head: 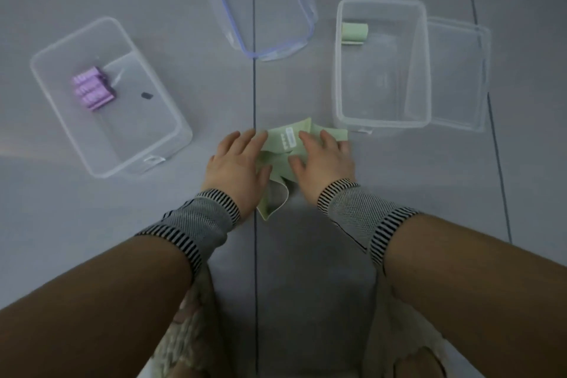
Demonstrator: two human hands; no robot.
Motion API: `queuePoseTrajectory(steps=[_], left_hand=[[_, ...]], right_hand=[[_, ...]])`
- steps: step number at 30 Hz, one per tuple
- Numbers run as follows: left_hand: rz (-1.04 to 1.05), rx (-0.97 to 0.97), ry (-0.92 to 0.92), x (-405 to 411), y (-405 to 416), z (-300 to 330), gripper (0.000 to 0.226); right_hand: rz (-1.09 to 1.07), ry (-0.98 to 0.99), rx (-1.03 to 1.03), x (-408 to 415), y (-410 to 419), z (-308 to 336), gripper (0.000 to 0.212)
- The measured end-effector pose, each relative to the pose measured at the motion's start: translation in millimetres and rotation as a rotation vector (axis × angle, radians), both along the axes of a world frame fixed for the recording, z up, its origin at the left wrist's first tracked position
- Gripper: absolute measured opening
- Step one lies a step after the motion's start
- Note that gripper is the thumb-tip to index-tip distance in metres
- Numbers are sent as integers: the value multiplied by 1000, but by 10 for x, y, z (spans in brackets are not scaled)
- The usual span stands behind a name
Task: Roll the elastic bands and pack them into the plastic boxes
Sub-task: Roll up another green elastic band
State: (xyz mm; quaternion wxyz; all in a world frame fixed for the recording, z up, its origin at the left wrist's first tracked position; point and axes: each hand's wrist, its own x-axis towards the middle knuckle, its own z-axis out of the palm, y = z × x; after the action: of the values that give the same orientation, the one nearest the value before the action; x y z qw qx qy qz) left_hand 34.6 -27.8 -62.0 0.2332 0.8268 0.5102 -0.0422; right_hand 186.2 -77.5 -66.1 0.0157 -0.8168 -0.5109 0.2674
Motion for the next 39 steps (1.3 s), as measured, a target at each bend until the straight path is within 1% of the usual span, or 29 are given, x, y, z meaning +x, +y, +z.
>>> queuePoseTrajectory(steps=[3,5,7,9,12,13,15,17,20,26,30,32,34,37,39], left_hand=[[-13,-4,1,76,48,-20,60],[-11,-7,-28,95,35,-14,59],[-7,-8,-84,91,8,15,56],[-1,12,-174,85,16,104,50],[-5,54,-290,92,92,358,42],[-6,67,-323,98,129,487,41],[-19,96,-364,121,194,813,41],[-44,116,-381,152,234,1199,40],[6,96,-426,187,222,1774,40],[157,94,-617,235,9,2803,36],[270,-8,-751,227,-173,3392,32],[308,-23,-778,203,-303,3620,25],[330,-27,-844,175,-449,3789,18],[363,-18,-896,128,-637,3945,20],[386,-25,-932,92,-739,3992,22]], right_hand=[[-6,-30,-6,-1,12,-61,51],[5,-12,57,8,-33,-77,48],[1,93,185,20,-76,-6,43],[-55,240,322,29,-91,161,34],[-297,514,460,64,-58,578,21],[-349,574,486,94,-32,737,16],[-387,631,525,162,22,1084,10],[-392,678,561,224,73,1456,11],[-349,703,608,274,115,1971,18],[-229,691,654,250,-11,2865,24],[-185,648,731,166,-179,3432,26],[-167,627,774,114,-288,3667,28],[-171,620,795,65,-404,3838,30],[-194,626,826,-16,-576,4026,27],[-211,639,818,-70,-675,4078,19]])
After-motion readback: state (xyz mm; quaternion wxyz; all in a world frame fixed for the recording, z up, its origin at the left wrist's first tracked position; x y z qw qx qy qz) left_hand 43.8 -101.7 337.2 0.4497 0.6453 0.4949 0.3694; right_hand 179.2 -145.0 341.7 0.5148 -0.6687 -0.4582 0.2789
